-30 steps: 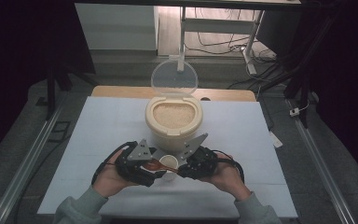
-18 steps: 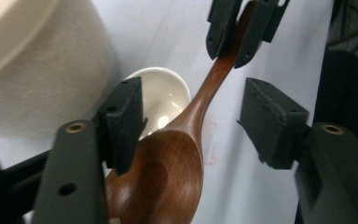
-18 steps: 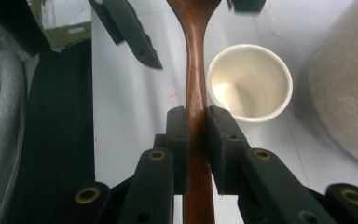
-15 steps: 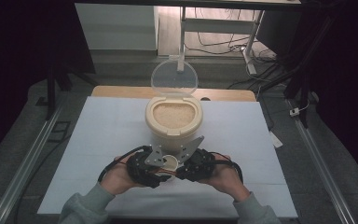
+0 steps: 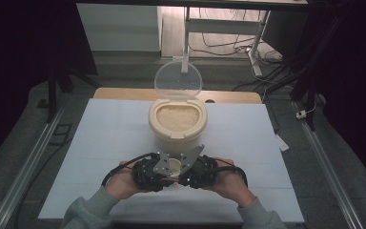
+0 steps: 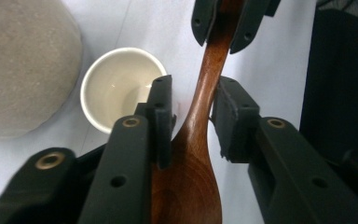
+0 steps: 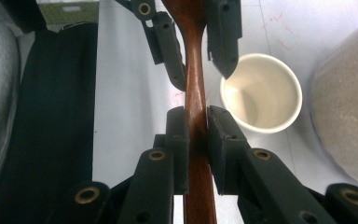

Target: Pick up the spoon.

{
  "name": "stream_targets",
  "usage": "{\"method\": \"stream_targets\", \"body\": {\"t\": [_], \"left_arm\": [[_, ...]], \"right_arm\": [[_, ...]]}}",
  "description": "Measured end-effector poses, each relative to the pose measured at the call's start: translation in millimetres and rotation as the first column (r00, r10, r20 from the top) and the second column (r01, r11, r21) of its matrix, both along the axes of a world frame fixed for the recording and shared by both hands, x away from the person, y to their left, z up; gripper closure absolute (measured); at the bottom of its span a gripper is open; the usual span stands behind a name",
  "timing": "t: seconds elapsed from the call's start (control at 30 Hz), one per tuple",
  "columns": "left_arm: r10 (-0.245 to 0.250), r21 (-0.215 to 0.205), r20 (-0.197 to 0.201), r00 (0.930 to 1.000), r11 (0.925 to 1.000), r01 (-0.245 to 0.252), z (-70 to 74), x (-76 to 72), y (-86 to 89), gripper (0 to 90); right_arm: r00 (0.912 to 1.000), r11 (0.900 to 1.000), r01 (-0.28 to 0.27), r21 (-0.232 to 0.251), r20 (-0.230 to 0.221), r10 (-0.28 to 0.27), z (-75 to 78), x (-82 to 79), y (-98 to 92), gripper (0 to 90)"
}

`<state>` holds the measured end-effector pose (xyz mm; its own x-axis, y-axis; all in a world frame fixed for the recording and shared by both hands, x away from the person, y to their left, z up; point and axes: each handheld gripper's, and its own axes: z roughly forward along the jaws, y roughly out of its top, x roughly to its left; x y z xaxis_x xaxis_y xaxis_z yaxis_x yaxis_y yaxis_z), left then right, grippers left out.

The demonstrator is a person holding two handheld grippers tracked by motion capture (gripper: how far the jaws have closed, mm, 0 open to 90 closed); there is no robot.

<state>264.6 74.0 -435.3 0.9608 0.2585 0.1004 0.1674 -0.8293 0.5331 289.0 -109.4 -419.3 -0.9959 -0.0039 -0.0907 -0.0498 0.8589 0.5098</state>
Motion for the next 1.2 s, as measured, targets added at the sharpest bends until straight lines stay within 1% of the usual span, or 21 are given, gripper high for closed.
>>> {"method": "stream_targets", "body": {"t": [0.07,0.13,0.2,0.23,0.33,0.4,0.43,0.5,0.53,0.6,0.63,0.67,0.7,0.73,0.8,0.87,0.93,1.0,1.07,1.13,1.2], "left_arm": [[-0.022,0.006,-0.012,0.9997,0.9997,0.022,-1.1,-1.0,0.0,72.7],[-0.046,0.01,-0.033,0.9984,0.9989,0.047,-2.3,-2.0,-0.5,76.2],[-0.046,0.017,-0.038,0.9982,0.9988,0.046,-3.2,-2.1,-1.1,77.8],[-0.046,0.02,-0.036,0.9983,0.9987,0.047,-3.7,-1.8,-1.1,78.1],[-0.033,0.015,-0.023,0.9992,0.9993,0.033,-4.4,-1.8,0.1,78.5],[-0.013,0.011,-0.011,0.9998,0.9998,0.014,-3.9,-1.6,1.7,78.6],[-0.006,0.009,0.0,1.0,0.9999,0.006,-3.2,-0.9,2.8,78.6],[0.014,-0.004,0.013,0.9998,0.9999,-0.014,-2.3,-0.2,5.0,78.6],[0.023,-0.011,0.02,0.9995,0.9997,-0.023,-1.8,0.2,6.1,78.6],[0.044,-0.027,0.037,0.9983,0.9987,-0.043,-1.0,0.9,8.5,78.6],[0.053,-0.034,0.042,0.9977,0.9981,-0.051,-0.7,1.0,9.4,78.6],[0.067,-0.047,0.049,0.9966,0.9968,-0.065,-0.3,1.3,10.9,78.6],[0.077,-0.055,0.057,0.9954,0.9958,-0.074,0.1,1.5,12.1,78.5],[0.087,-0.064,0.066,0.994,0.9945,-0.083,0.5,1.6,13.4,78.6],[0.102,-0.077,0.08,0.9916,0.9925,-0.095,1.3,1.6,15.4,78.6],[0.115,-0.091,0.09,0.9893,0.9901,-0.106,1.9,1.2,16.9,78.5],[0.123,-0.101,0.094,0.9879,0.9884,-0.114,1.8,0.9,17.9,78.6],[0.129,-0.103,0.097,0.9869,0.9876,-0.119,1.1,0.6,18.8,78.5],[0.137,-0.109,0.099,0.9857,0.9861,-0.126,0.3,0.1,19.8,78.5],[0.147,-0.116,0.107,0.9833,0.9841,-0.134,0.3,0.0,21.3,78.5],[0.16,-0.127,0.125,0.9792,0.9814,-0.144,0.8,-0.9,22.9,78.6]], "right_arm": [[0.9999,1.0,-0.014,0.008,0.006,0.014,-0.5,-2.1,0.5,78.1],[0.9994,0.999,-0.034,-0.004,0.013,0.034,0.5,-2.9,0.8,77.6],[0.9993,0.999,-0.035,0.013,0.017,0.035,-1.7,-4.2,2.2,77.5],[0.9989,0.999,-0.042,0.0,0.021,0.042,-1.4,-4.2,2.6,77.4],[0.9992,1.0,-0.024,0.01,0.033,0.024,-0.7,-3.8,2.0,76.2],[0.9995,0.999,0.0,0.035,0.03,-0.002,0.9,-2.8,-0.3,72.7],[0.9993,0.997,0.021,0.07,0.031,-0.023,2.7,-1.2,-3.3,69.8],[0.9975,0.99,0.066,0.125,0.02,-0.069,6.1,1.7,-8.9,64.6],[0.9951,0.984,0.091,0.151,0.026,-0.096,7.7,3.1,-11.9,62.2],[0.9879,0.968,0.143,0.206,0.028,-0.152,10.5,5.9,-17.9,58.4],[0.9829,0.957,0.17,0.234,0.031,-0.182,11.7,7.0,-21.0,56.5],[0.9787,0.949,0.188,0.251,0.032,-0.203,12.9,7.7,-23.3,54.9],[0.9714,0.935,0.218,0.28,0.03,-0.235,14.3,8.3,-26.8,53.5],[0.9658,0.924,0.235,0.302,0.034,-0.257,15.3,8.8,-29.7,52.0],[0.9542,0.9,0.274,0.34,0.021,-0.298,16.2,8.4,-34.8,47.9],[0.9435,0.884,0.298,0.361,0.029,-0.33,16.9,7.1,-39.8,45.7],[0.9335,0.864,0.322,0.386,0.022,-0.358,16.9,5.4,-44.5,45.1],[0.9244,0.844,0.346,0.409,0.005,-0.381,17.3,4.9,-49.4,43.8],[0.9157,0.821,0.368,0.436,-0.016,-0.402,17.6,4.9,-54.3,43.6],[0.9063,0.803,0.39,0.452,-0.033,-0.421,17.9,4.1,-58.2,43.6],[0.8951,0.788,0.411,0.459,-0.038,-0.444,17.4,3.5,-61.8,43.2]]}}
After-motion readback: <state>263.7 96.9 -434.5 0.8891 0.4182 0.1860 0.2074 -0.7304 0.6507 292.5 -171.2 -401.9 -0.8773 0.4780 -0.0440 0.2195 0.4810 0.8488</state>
